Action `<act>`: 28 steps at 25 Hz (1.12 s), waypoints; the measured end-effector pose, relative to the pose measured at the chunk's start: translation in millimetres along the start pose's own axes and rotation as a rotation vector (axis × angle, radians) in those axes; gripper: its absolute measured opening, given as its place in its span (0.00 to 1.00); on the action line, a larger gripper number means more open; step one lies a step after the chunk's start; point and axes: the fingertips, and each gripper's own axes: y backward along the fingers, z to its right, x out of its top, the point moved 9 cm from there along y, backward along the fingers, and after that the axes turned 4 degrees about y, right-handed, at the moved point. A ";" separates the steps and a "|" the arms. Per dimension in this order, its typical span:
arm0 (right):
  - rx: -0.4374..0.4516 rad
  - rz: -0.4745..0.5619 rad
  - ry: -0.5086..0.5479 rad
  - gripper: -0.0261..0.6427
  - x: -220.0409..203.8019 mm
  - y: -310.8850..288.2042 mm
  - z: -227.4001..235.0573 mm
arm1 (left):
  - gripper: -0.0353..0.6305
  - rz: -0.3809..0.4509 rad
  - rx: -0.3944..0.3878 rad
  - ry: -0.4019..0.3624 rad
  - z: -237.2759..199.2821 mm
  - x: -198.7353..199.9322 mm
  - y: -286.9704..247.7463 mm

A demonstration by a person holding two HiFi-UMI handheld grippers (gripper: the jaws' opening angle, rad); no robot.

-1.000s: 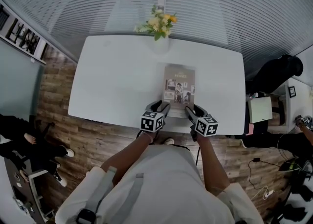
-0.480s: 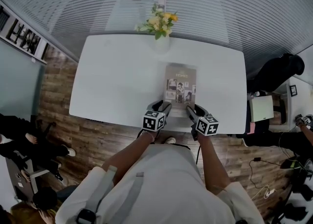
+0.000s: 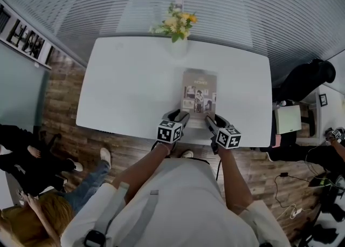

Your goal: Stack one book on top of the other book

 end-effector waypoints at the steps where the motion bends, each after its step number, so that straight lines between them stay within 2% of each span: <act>1: -0.003 -0.001 0.002 0.31 0.3 0.3 -0.1 | 0.36 0.001 -0.005 0.011 -1.0 -0.3 0.0; 5: -0.020 0.013 0.009 0.37 3.3 3.3 1.1 | 0.39 0.011 -0.012 0.060 -8.0 0.1 1.8; 8: -0.040 0.034 0.026 0.37 9.4 8.5 1.0 | 0.39 0.038 -0.004 0.055 -11.4 4.9 8.0; 13: -0.074 0.047 0.118 0.36 23.4 19.3 -7.5 | 0.38 0.079 -0.004 0.027 -11.6 14.9 24.3; 18: -0.067 0.079 0.172 0.33 36.1 26.5 -21.2 | 0.34 0.136 -0.032 0.038 -11.5 21.4 38.6; 28: -0.042 0.177 0.272 0.25 73.5 43.6 -64.6 | 0.28 0.286 -0.070 -0.081 9.8 62.6 81.1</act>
